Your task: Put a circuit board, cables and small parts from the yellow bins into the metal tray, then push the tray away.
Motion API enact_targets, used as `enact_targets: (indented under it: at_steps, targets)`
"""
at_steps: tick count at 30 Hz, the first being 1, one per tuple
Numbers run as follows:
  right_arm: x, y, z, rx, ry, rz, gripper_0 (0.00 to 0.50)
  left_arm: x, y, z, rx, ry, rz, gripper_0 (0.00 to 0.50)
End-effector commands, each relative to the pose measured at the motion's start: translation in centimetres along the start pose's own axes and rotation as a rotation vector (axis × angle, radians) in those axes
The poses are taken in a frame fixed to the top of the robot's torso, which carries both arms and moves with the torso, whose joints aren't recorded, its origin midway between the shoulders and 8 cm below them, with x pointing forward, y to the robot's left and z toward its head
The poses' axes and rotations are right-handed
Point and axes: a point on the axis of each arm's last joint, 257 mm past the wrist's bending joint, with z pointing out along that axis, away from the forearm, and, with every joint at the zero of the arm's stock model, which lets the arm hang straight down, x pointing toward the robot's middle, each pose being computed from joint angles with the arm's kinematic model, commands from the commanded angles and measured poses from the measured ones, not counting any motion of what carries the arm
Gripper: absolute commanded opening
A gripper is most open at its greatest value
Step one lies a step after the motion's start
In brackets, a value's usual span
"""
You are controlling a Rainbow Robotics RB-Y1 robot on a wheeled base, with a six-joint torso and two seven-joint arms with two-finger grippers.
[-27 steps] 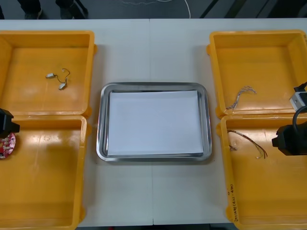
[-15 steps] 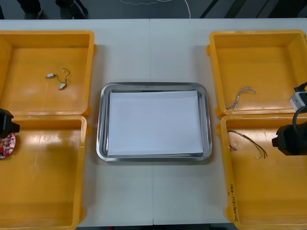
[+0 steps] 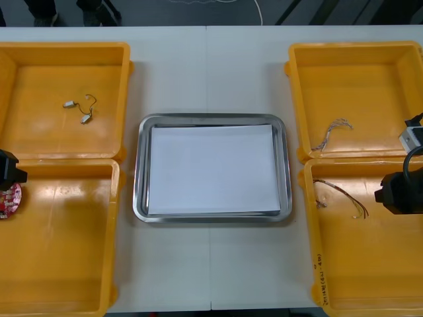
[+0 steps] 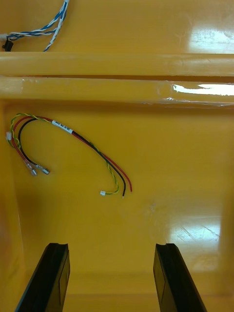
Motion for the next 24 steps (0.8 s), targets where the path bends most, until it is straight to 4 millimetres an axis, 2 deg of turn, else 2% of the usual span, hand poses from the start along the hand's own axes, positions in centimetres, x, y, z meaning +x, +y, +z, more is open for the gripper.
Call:
enact_targets:
  at_steps: [1, 24]
  targets:
    - [0.02, -0.60, -0.65, 0.015, -0.022, -0.027, 0.500, 0.15, 0.75, -0.88, -0.039, -0.001, 0.033, 0.500]
    - [0.02, -0.60, -0.65, 0.015, -0.022, -0.027, 0.500, 0.15, 0.75, -0.88, -0.039, -0.001, 0.033, 0.500]
